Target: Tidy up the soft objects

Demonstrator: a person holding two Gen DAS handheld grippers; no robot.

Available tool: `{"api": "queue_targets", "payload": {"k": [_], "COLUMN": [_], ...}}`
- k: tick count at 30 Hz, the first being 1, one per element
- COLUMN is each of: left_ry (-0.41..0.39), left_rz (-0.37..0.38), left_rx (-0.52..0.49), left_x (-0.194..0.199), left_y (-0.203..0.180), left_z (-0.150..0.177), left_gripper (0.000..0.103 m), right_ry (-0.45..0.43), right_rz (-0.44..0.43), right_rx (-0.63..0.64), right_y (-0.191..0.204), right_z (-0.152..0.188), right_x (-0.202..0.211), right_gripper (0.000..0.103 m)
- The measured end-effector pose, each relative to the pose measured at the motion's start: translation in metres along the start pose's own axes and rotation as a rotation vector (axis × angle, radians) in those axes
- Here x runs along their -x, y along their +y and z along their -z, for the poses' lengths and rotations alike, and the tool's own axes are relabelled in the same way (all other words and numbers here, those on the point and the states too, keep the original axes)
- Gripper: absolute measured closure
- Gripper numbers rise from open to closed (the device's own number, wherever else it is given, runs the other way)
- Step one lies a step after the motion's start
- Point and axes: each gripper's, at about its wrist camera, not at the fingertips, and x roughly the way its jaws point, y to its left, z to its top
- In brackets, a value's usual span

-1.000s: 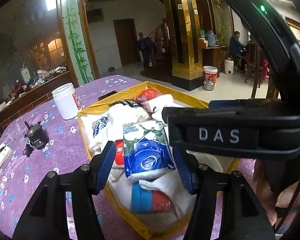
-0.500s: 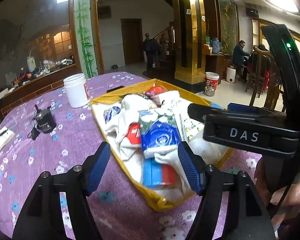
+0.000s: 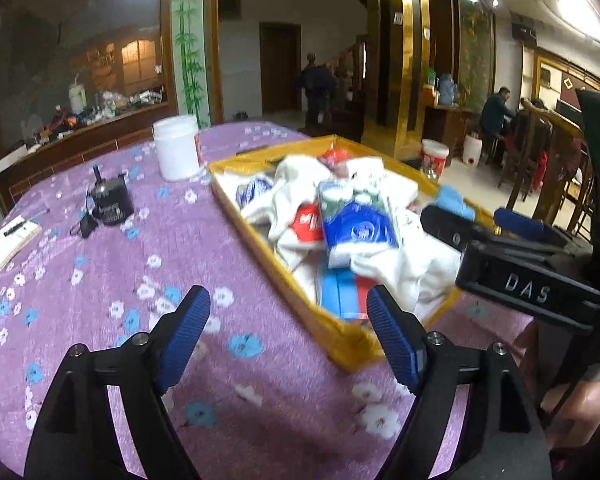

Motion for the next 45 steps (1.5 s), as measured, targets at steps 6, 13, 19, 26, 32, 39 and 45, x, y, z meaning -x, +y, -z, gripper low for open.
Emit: {"api": "queue_targets", "payload": {"k": [6,13,19,26,32,39,45], "left_ry": [-0.008,0.026,0.057,-0.022,-0.024,0.001,0.007], "left_rz": [-0.045,-0.088,-0.13,-0.168,-0.169,-0.145,-0.156], "left_rx": [-0.01,-0.016,-0.032,-0.093,-0.101,-0.08,-0.095], "left_x": [0.002,-0.005,-0.009,0.005,0.005,0.002,0.001], "left_y": [-0.001,0.002,-0.001,-0.011,-0.011,-0.009,-0.013], "left_z": [0.001,-0.003,-0.004,-0.001,-0.002,-0.002,-0.001], "left_gripper": [0.018,0.018,0.018,0.018,0.018,0.018,0.018], "right_ry": [-0.031,-0.045,-0.054,-0.067,-0.078,-0.086,-0.092], "right_rz": [0.003,-0.014,0.033,0.074,0.085,0.087,0.082], "right_rx": [-0.028,-0.075,-0.03,-0.019,-0.01,-0.019,-0.029], "right_y": [-0.005,-0.013,-0.003,0.0,0.002,0.001,-0.001], "right_z": [0.002,0.002,0.003,0.004,0.004,0.004,0.005], "right_x": [0.004,0.006,0.009,0.012,0.013,0.013,0.015], "right_gripper": [0.0,0.0,0.0,0.0,0.0,0.0,0.0]}}
